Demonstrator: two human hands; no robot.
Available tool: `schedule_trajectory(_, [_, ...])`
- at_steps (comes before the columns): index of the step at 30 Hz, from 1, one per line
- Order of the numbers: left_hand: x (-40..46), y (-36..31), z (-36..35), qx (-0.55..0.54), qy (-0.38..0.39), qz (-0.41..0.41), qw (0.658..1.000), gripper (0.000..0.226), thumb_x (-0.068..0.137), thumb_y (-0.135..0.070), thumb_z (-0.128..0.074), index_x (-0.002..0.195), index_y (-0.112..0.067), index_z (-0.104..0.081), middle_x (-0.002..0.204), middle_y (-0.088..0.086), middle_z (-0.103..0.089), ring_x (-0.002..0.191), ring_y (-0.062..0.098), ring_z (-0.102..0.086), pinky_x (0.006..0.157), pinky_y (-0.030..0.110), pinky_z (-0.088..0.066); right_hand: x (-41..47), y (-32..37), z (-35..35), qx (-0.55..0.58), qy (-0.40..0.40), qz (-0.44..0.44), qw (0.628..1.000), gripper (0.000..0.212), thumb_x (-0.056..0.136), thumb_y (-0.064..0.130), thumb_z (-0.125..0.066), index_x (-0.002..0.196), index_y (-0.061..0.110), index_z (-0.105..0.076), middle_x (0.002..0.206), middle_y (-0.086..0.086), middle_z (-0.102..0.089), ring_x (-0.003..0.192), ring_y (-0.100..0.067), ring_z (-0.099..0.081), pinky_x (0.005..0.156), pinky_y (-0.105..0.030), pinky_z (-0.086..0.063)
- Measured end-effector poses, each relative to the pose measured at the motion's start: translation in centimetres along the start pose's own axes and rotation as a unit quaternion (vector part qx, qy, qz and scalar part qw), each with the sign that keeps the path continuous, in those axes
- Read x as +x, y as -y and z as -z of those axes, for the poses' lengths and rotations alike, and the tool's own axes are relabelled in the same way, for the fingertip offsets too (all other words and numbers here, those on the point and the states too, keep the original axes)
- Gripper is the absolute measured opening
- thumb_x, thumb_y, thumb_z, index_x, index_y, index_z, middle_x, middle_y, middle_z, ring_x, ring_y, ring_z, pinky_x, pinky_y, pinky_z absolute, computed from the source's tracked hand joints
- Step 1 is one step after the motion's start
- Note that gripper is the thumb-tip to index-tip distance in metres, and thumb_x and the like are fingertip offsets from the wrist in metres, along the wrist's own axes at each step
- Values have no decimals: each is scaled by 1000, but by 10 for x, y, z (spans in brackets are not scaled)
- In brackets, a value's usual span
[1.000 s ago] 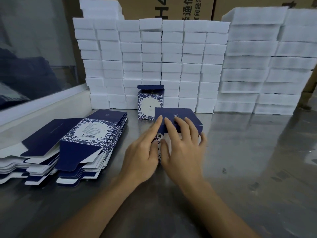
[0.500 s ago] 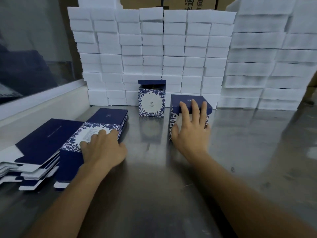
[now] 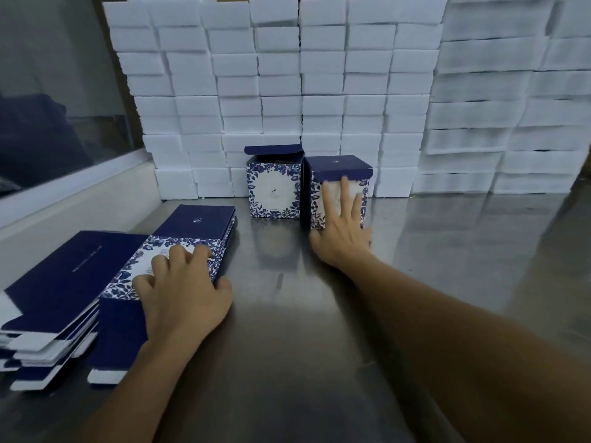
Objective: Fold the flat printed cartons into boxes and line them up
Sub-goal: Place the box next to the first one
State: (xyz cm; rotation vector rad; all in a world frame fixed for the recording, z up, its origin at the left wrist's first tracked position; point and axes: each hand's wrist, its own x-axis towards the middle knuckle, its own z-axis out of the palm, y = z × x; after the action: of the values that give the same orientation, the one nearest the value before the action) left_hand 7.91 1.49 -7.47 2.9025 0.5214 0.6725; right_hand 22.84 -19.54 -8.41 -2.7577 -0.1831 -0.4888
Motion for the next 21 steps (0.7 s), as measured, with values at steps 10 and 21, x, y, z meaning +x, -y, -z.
schedule_trajectory(10, [-1,0,1,-15,0,3,1000,48,90,-47,-51,135,-31,-45,127,0,-45,120,24,-38,97,45,-29,-2,-8,-11,32,27,-15,999,63,94,46,-43,152,26,-28,165,-5,-12,148,-33,-24,114,-56,-22])
schedule_trajectory(21, [0,4,10,-23,-21,76,997,55,87,-46,-62,130,-14,-54,134,23,-47,126,41,-39,106,51,-29,-20,-4,-2,14,56,35,998,35,98,43,-42,118,21,-61,132,-7,-57,125,-29,-51,104,-44,-33])
